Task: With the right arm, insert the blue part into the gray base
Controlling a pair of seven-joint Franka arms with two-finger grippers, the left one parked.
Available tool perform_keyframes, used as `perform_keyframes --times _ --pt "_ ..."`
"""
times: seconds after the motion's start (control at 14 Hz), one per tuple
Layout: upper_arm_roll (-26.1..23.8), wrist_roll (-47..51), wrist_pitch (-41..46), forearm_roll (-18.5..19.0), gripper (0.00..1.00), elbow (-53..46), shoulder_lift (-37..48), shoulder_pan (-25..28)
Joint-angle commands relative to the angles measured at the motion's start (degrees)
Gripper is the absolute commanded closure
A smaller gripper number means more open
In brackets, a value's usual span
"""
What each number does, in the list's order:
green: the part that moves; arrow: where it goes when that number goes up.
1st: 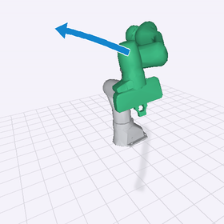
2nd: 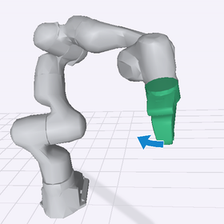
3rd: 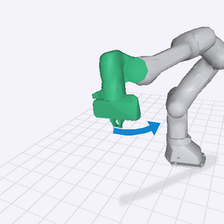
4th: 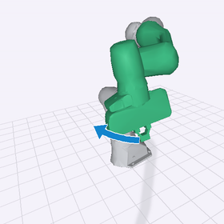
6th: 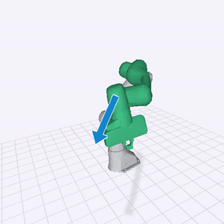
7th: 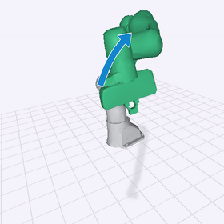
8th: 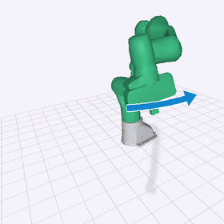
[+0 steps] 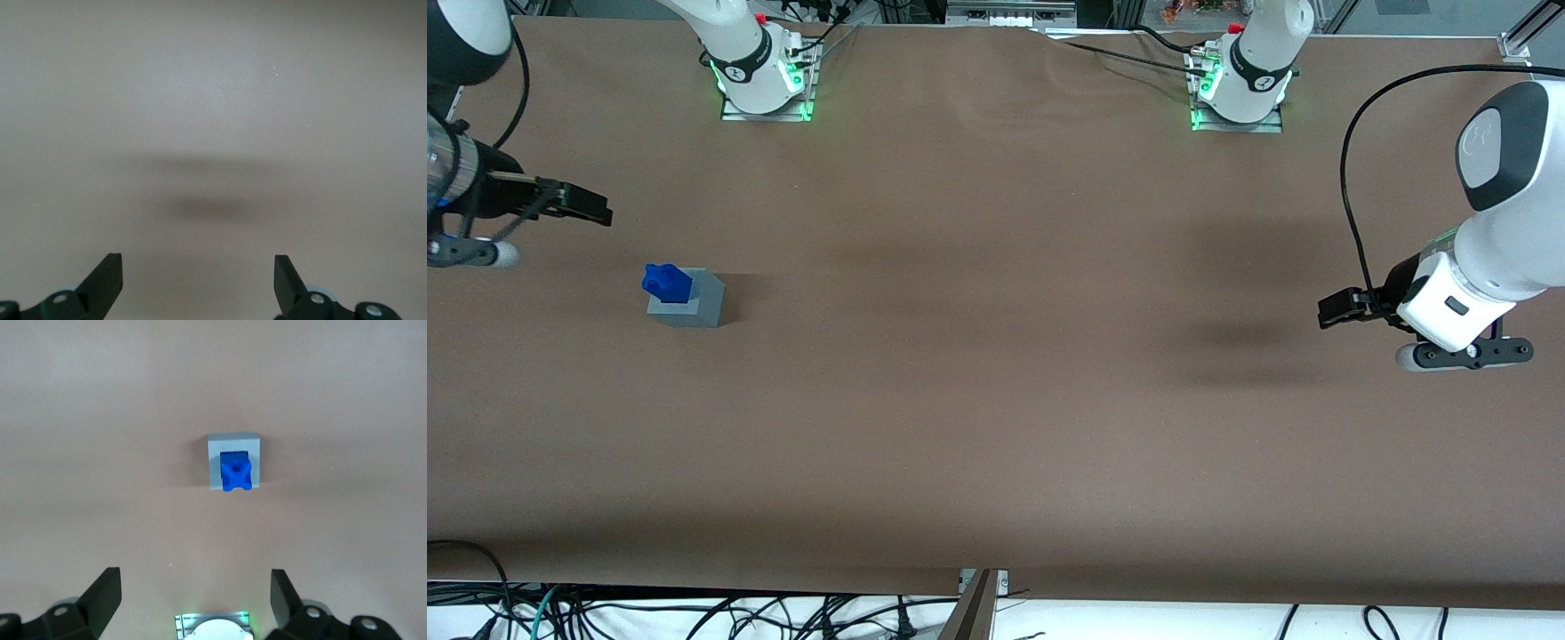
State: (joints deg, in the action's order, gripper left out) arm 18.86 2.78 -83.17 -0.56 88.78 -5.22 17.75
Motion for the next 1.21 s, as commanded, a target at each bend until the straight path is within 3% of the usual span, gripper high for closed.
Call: perform_keyframes --times 0.0,0.21,0.29,0.43,0.5,0.79,0.93,1.14 --pt "-0.3 0.4 2.4 -0.9 0.01 -1.2 0.8 -0.9" --pt "-1.0 0.1 4.2 -1.2 0.01 -2.2 1.0 -2.6" --pt "-4.6 0.5 3.2 -1.1 0.01 -1.9 1.1 -5.6" --pt "-17.3 0.4 -1.0 -0.8 0.01 -0.5 1.3 -17.9" --pt "-18.5 0.8 -1.5 -0.8 0.01 0.4 2.4 -19.3" --pt "-19.0 1.1 -6.2 -0.4 0.01 8.3 7.5 -20.0" --pt "-19.0 1.3 -8.2 2.0 0.01 8.1 7.2 -19.8" --pt "-19.0 0.5 -8.2 2.1 0.01 7.6 6.5 -19.7"
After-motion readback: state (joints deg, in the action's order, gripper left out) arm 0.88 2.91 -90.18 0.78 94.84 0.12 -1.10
